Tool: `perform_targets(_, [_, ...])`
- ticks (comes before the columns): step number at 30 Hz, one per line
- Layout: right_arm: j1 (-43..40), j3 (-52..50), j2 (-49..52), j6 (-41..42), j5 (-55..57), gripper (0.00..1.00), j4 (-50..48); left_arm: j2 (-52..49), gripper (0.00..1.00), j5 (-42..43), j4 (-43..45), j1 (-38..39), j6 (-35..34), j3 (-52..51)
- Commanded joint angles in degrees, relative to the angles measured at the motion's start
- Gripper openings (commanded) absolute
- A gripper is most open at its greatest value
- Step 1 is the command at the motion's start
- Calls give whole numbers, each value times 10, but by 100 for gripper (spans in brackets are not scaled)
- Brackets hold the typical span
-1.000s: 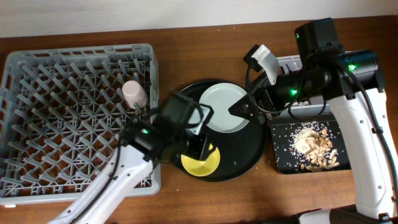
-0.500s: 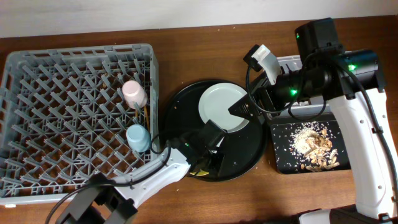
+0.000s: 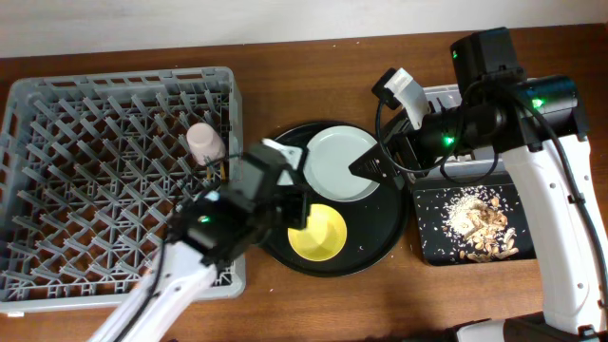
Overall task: Sort waste into correct bins and load items into the dishwasher rack
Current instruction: 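Move the left gripper to the yellow bowl and grasp its rim, then carry the yellow bowl to the rack and set it in the back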
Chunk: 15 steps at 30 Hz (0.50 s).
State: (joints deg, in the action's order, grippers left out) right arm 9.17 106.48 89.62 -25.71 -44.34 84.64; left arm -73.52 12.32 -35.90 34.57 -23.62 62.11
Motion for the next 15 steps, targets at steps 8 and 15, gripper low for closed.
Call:
perform_targets(8, [-2,-2,-1,-4,3,99,0,3,58,102,-86,-116,42,-3])
perform_targets(15, [-355,3,-1,112,15,99,10,-173,60,77,40,83,35,-3])
